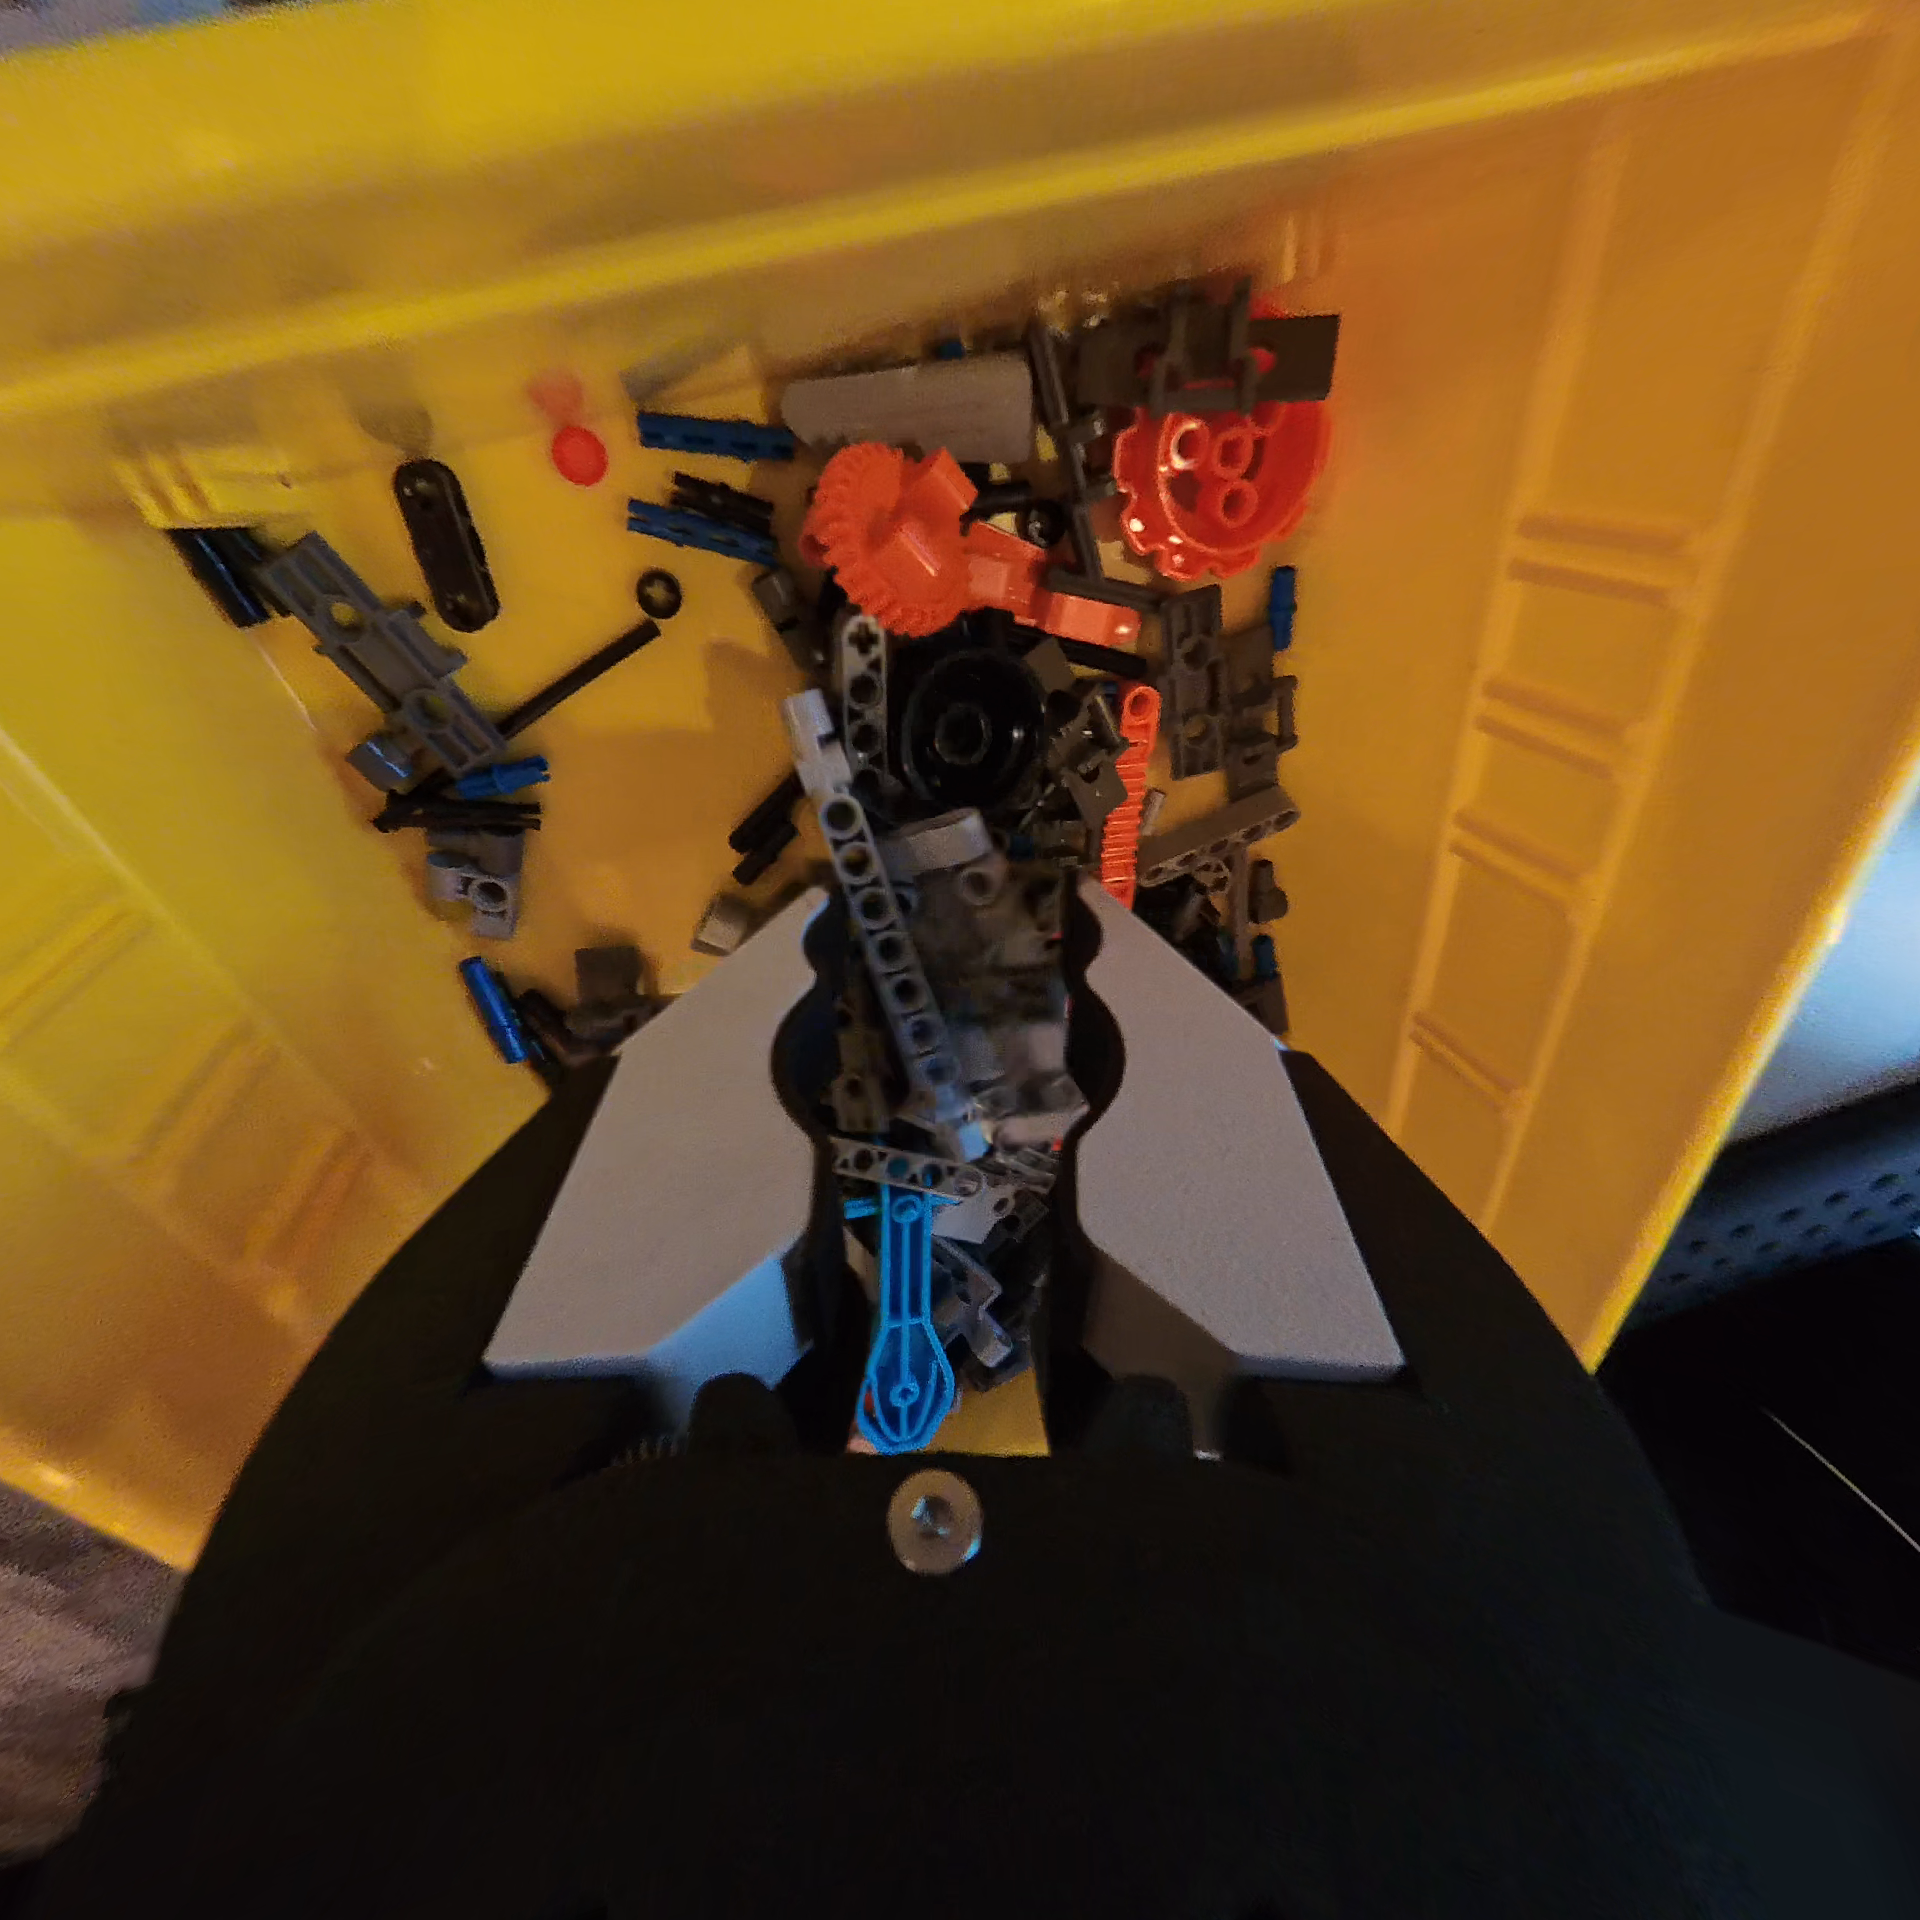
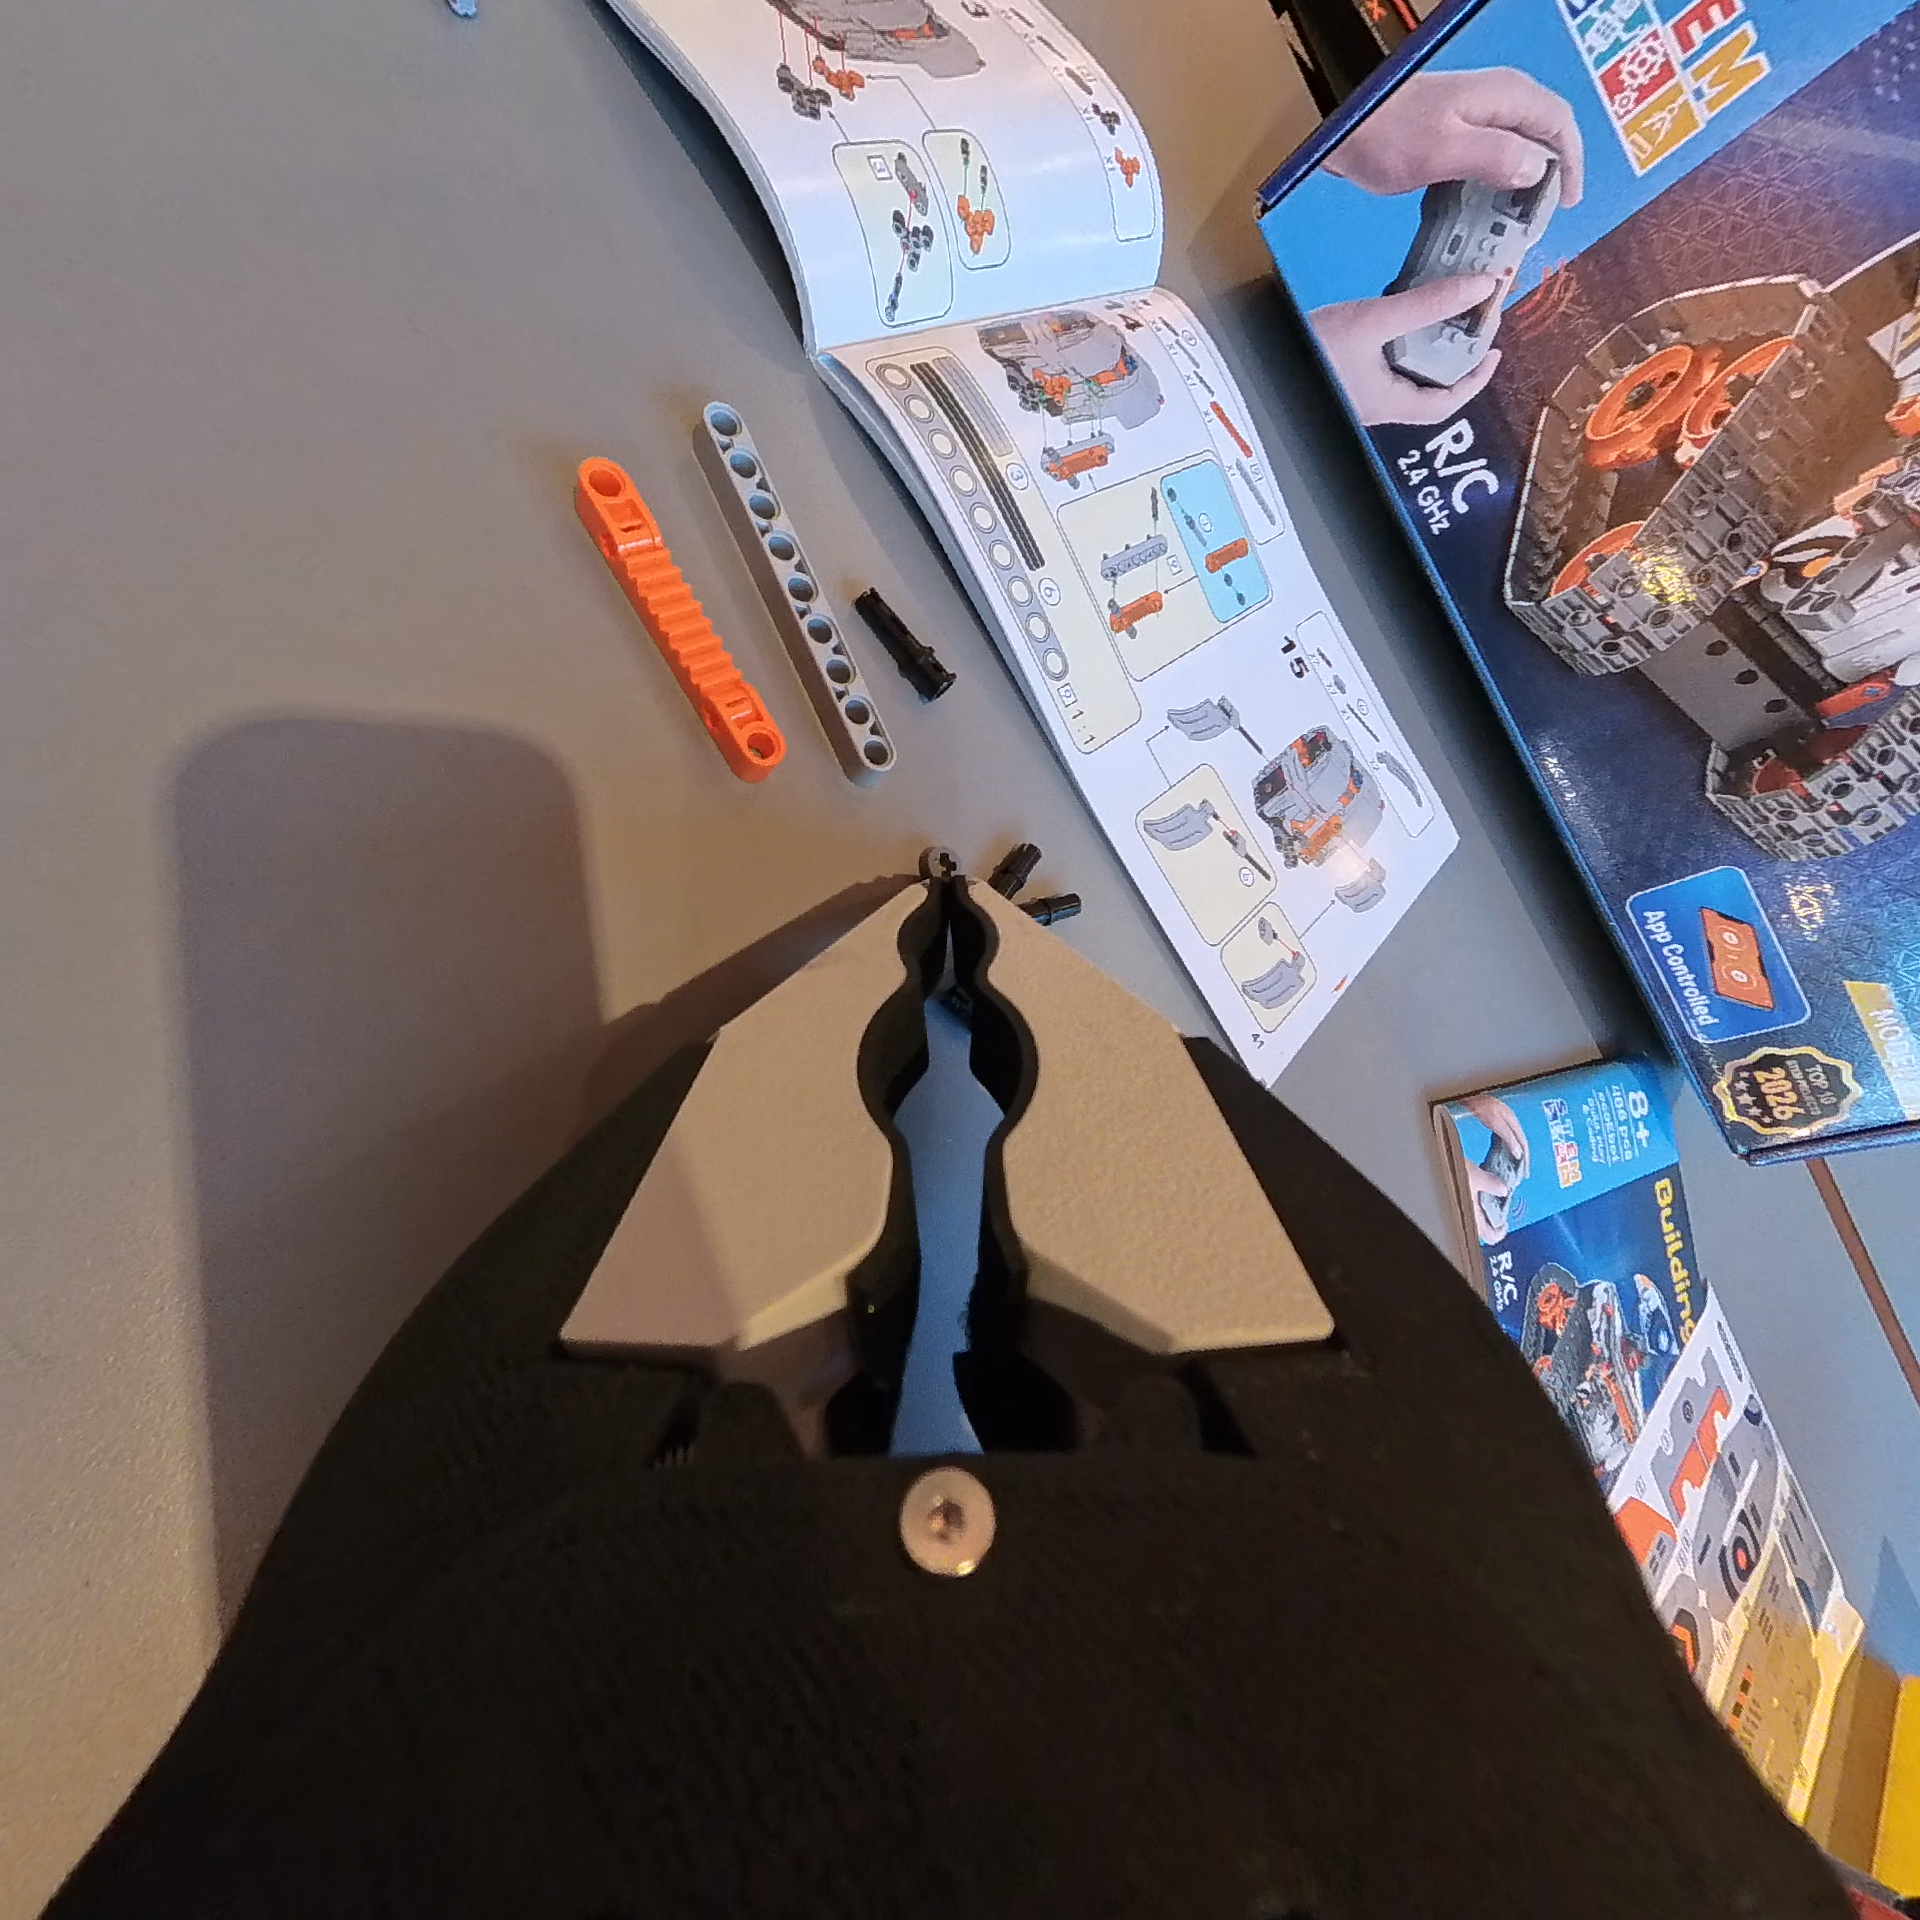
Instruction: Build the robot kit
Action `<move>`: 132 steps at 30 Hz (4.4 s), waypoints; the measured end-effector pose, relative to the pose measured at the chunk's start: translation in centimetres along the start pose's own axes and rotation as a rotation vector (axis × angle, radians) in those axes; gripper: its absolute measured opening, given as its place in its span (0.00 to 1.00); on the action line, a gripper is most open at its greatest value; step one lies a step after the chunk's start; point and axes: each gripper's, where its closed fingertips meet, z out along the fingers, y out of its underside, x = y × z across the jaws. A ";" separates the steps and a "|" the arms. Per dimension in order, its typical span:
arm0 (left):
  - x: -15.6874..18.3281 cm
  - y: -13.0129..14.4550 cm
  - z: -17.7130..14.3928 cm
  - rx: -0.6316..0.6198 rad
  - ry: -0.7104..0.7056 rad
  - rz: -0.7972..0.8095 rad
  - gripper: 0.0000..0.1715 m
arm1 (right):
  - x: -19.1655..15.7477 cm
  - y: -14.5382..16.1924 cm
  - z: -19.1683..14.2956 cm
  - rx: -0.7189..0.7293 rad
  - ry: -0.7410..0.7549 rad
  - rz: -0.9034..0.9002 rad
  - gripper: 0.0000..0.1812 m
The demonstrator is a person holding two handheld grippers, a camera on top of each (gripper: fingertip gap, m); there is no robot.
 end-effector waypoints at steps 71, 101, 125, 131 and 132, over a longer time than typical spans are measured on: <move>0.7 4.2 0.9 -0.206 -0.022 0.045 0.46 | 0.0 0.0 0.0 -0.013 0.004 -0.017 0.00; -2.0 3.3 0.3 -0.179 -0.085 0.080 0.08 | 0.0 0.0 0.0 -0.012 0.003 -0.015 0.00; 0.2 7.1 1.3 -0.342 -0.093 0.049 0.48 | 0.0 0.0 0.1 -0.011 0.005 -0.017 0.00; -0.1 7.8 2.3 -0.432 -0.144 0.057 0.51 | 0.0 0.0 0.1 -0.011 0.005 -0.018 0.00; 0.0 7.8 2.3 -0.432 -0.145 0.065 0.50 | 0.0 0.0 0.1 -0.011 0.005 -0.018 0.00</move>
